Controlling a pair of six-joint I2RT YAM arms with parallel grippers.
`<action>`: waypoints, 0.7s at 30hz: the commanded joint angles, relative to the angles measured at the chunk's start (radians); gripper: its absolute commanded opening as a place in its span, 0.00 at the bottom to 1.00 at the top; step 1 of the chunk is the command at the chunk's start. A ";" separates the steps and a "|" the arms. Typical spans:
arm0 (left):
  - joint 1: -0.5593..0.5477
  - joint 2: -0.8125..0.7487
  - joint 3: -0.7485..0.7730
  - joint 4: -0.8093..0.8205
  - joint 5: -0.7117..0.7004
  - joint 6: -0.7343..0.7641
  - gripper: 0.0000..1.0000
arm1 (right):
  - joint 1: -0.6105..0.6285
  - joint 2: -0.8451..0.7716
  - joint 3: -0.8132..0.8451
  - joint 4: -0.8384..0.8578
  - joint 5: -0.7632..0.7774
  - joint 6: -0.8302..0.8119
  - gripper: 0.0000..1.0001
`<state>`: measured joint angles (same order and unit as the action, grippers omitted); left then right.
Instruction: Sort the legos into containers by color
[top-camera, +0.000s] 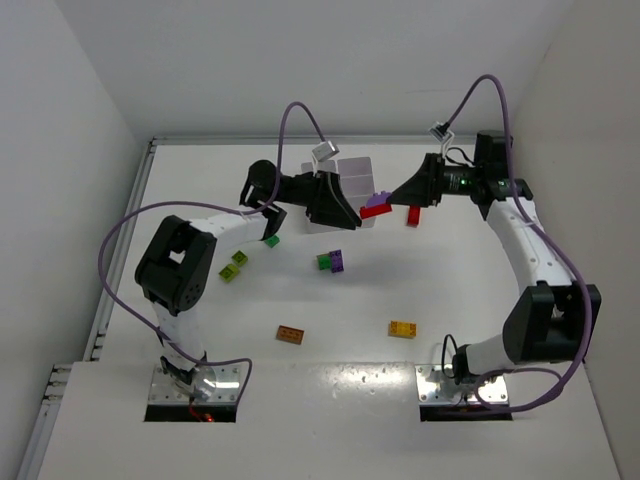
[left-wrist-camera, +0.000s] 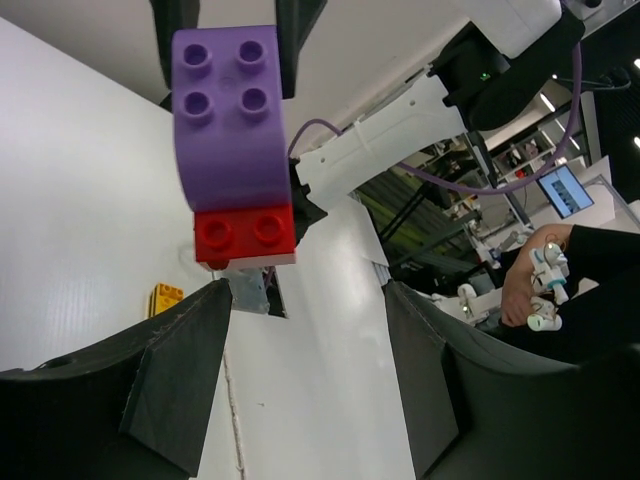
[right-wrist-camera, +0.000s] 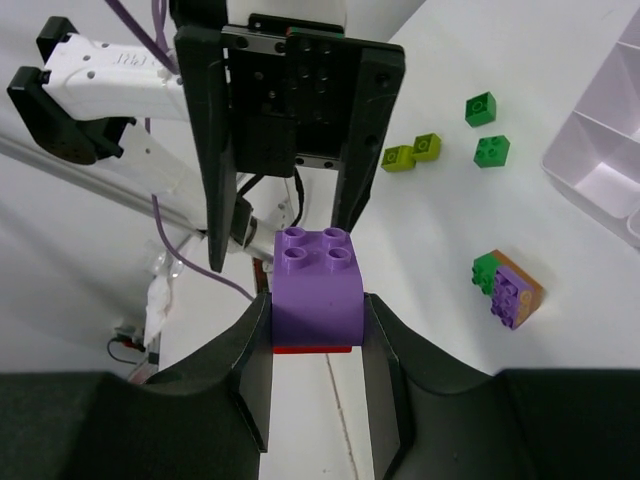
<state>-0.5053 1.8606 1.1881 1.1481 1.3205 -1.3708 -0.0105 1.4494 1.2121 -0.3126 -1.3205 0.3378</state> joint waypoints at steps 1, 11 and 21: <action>-0.006 -0.040 0.008 0.104 0.013 -0.022 0.69 | 0.003 0.002 0.033 0.069 0.006 0.021 0.00; -0.006 -0.018 0.028 -0.023 -0.007 0.067 0.71 | 0.047 0.011 0.033 0.078 0.006 0.021 0.00; 0.004 0.000 0.090 -0.330 -0.026 0.294 0.71 | 0.066 0.002 0.033 0.069 -0.013 0.021 0.00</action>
<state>-0.5045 1.8668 1.2331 0.8913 1.3102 -1.1736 0.0437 1.4570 1.2121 -0.2737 -1.2949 0.3595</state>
